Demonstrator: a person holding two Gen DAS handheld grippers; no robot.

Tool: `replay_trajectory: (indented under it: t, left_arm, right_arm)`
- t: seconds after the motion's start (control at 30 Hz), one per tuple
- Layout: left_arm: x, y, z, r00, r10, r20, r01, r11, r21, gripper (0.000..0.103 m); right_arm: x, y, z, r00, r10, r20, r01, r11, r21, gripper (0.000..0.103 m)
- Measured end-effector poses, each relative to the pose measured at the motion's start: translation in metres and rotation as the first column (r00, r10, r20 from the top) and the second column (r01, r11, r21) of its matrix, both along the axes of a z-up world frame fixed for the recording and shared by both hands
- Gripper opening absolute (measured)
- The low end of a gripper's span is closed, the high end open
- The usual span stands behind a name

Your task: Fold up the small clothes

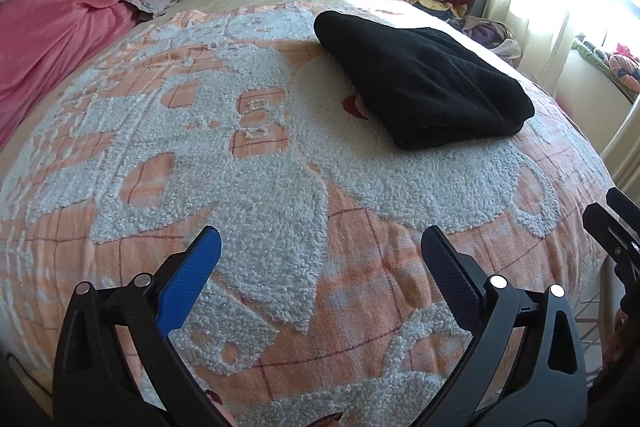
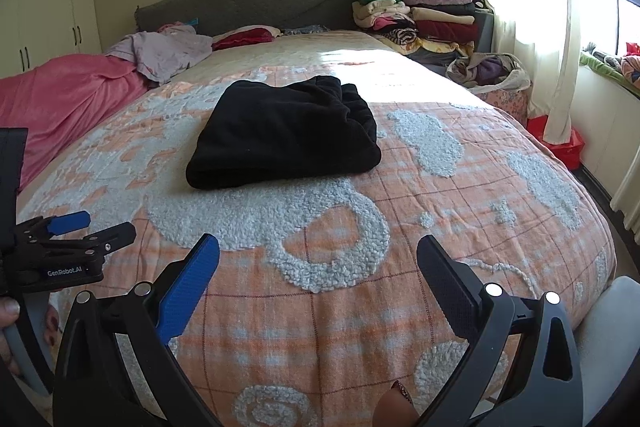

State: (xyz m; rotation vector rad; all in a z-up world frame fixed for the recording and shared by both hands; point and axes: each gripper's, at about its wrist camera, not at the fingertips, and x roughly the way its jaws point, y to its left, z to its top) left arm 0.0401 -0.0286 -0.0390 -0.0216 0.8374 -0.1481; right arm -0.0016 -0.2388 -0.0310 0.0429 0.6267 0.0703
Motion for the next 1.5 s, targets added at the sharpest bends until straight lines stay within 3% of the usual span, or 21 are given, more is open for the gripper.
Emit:
replay_trajectory:
  t: [1.5]
  left_arm:
    - [-0.0031,0.0015,0.0043,0.999,0.037,0.013,-0.037,0.999,0.027,0.094]
  right_arm:
    - [-0.0029,-0.0014,0.0001,1.0,-0.014,-0.008,0.015,1.0,0.007,0.098]
